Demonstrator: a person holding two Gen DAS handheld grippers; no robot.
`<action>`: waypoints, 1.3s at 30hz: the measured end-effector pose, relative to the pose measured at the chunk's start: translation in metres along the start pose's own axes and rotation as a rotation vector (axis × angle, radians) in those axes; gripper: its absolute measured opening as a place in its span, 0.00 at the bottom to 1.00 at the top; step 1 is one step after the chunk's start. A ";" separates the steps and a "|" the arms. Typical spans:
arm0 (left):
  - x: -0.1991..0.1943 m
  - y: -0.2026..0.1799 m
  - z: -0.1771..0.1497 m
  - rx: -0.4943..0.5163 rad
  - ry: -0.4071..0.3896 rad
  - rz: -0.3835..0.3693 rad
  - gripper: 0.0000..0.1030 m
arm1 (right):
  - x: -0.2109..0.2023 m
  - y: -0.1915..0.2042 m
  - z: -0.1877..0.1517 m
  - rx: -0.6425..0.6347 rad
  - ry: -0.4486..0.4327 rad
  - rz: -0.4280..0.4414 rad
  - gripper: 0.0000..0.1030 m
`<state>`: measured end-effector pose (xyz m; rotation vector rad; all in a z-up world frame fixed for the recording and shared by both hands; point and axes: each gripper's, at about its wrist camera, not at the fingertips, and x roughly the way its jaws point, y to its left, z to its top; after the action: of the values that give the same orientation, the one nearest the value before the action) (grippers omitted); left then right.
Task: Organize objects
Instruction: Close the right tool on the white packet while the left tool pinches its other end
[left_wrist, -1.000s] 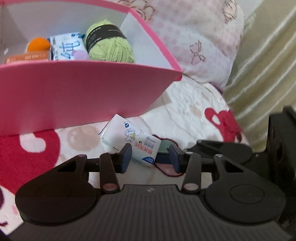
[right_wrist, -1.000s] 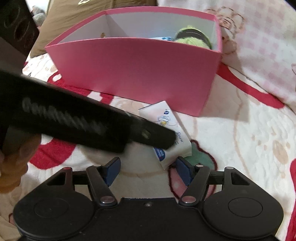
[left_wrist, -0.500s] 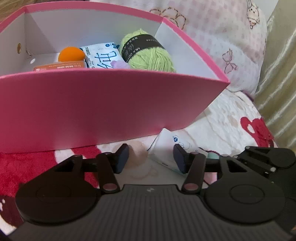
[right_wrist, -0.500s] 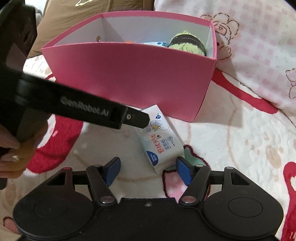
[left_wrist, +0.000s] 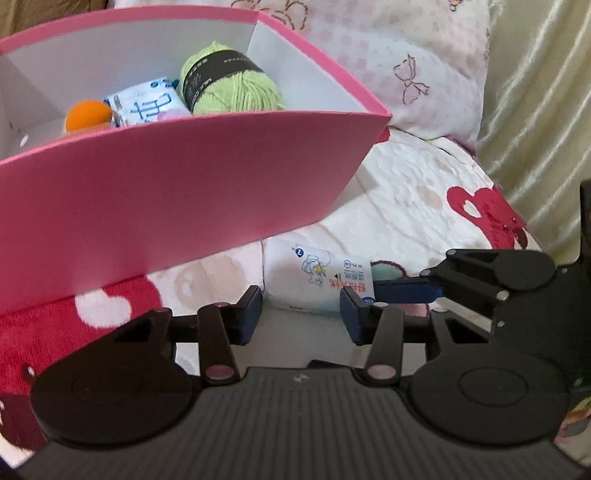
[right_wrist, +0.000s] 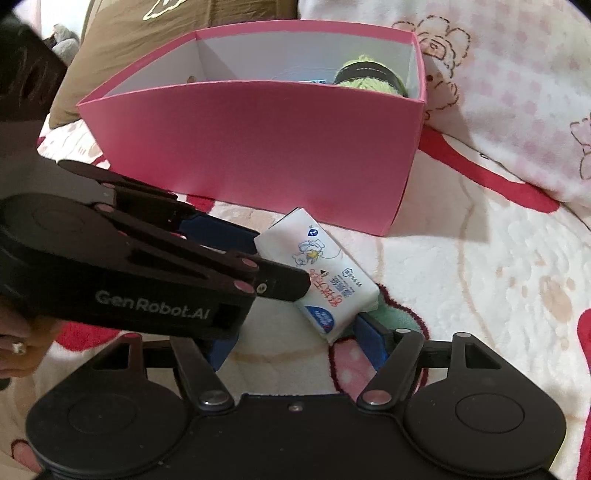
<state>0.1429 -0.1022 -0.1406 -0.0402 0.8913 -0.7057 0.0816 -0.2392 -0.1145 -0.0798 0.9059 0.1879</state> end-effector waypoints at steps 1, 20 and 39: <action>-0.001 0.003 0.001 -0.025 0.004 -0.005 0.44 | 0.000 0.001 -0.001 -0.011 -0.002 -0.004 0.73; -0.038 0.046 -0.017 -0.393 0.155 -0.025 0.43 | -0.012 0.027 0.006 -0.031 -0.054 0.115 0.84; -0.030 0.050 -0.014 -0.411 0.116 0.038 0.26 | 0.004 0.026 0.002 0.081 -0.016 0.124 0.85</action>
<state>0.1479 -0.0427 -0.1446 -0.3494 1.1349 -0.4837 0.0804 -0.2130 -0.1166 0.0532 0.9022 0.2663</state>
